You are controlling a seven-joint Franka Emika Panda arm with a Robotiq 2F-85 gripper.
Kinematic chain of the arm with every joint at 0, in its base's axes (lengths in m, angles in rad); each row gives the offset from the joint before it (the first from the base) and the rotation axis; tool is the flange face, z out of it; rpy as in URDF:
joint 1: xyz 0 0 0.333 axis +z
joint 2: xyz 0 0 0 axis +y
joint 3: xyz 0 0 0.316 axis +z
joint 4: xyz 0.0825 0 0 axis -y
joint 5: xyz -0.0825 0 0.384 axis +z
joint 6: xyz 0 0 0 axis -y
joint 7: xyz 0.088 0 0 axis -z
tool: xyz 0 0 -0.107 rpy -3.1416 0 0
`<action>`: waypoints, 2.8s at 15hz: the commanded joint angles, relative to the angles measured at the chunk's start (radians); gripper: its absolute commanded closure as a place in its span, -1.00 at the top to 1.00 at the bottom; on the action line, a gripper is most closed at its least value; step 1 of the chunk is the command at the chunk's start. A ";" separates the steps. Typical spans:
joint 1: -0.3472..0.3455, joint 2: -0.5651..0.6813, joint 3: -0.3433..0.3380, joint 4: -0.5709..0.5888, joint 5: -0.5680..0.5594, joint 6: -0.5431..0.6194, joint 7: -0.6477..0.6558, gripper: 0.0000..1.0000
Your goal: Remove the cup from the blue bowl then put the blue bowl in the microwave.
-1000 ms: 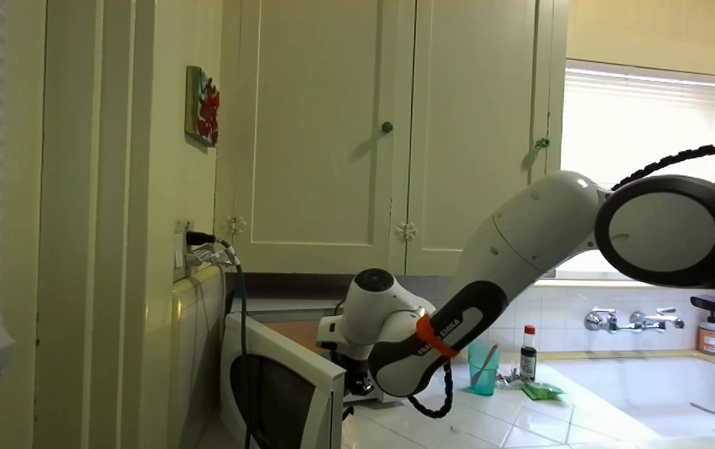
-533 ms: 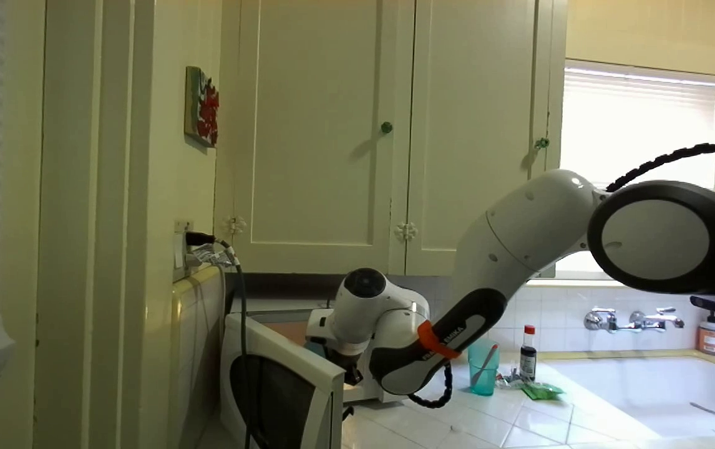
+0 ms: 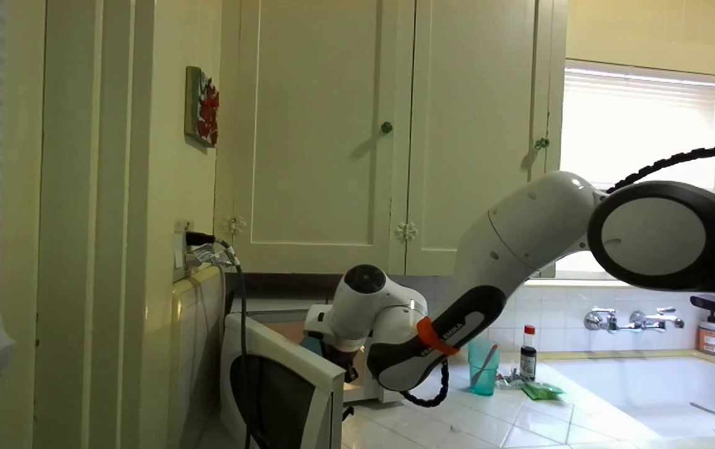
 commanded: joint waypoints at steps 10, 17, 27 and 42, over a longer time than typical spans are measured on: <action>-0.083 0.156 0.093 0.189 0.013 0.015 0.000 -0.98; -0.100 0.211 0.122 0.252 0.051 0.009 -0.022 -0.98; -0.100 0.232 0.118 0.288 0.073 0.014 -0.017 0.63; -0.131 -0.218 0.129 -0.185 0.147 -0.090 0.146 1.00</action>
